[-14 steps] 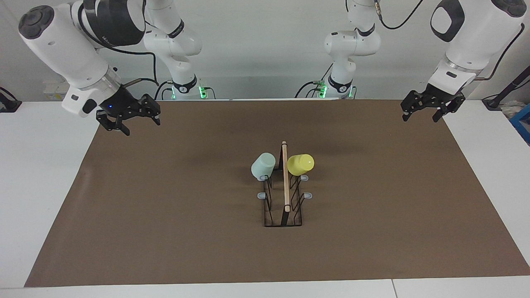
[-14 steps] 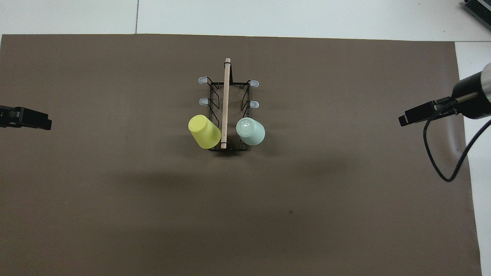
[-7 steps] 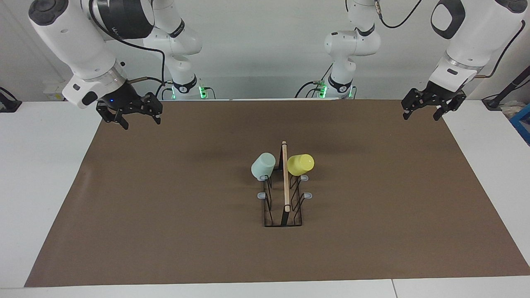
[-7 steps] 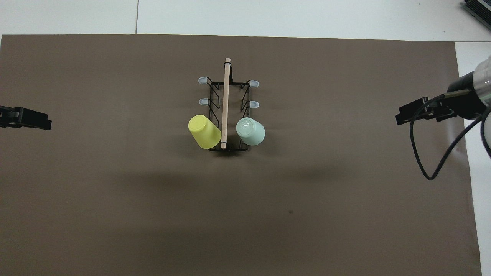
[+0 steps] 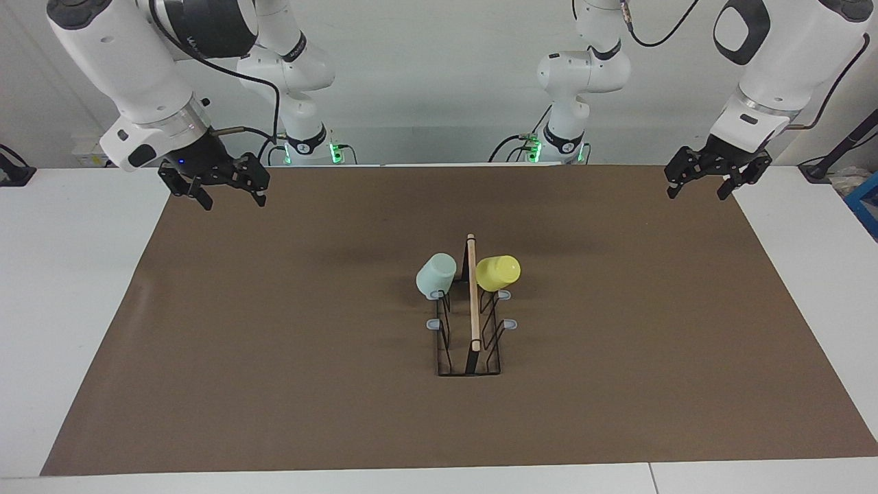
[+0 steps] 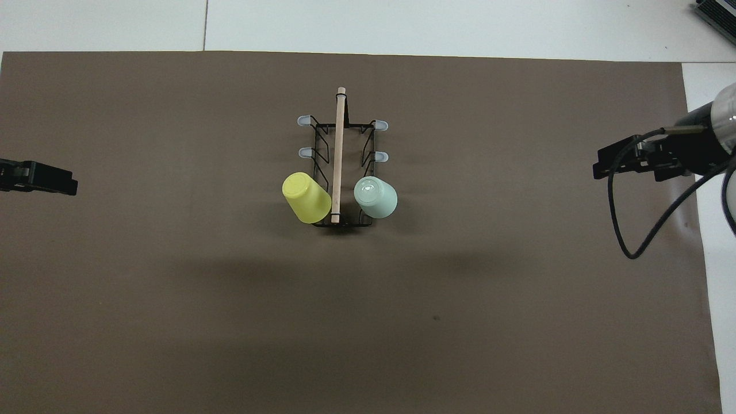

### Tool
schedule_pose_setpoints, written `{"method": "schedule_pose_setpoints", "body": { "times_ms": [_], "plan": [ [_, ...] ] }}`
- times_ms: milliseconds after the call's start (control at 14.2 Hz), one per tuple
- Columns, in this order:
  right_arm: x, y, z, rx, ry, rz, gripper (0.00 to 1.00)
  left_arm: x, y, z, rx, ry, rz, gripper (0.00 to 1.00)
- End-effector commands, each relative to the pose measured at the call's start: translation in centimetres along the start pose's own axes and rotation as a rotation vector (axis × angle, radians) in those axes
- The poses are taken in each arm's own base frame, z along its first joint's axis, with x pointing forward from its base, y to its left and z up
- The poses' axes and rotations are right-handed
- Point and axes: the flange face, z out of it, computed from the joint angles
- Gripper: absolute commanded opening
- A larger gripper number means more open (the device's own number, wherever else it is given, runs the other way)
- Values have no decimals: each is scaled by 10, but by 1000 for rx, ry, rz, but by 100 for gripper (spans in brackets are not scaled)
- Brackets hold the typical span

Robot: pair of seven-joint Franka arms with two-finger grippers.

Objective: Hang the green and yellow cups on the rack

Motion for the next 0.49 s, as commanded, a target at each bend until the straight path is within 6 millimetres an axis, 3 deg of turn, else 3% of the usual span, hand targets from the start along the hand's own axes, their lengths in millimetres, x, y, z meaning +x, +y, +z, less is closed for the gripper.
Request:
{"method": "schedule_pose_setpoints", "body": {
  "times_ms": [0, 421],
  "plan": [
    [4, 6, -3, -18, 1, 35, 100, -6, 1, -3, 9, 7, 11, 100],
    [5, 4, -1, -3, 9, 34, 100, -5, 2, -2, 8, 5, 13, 100]
  ]
}}
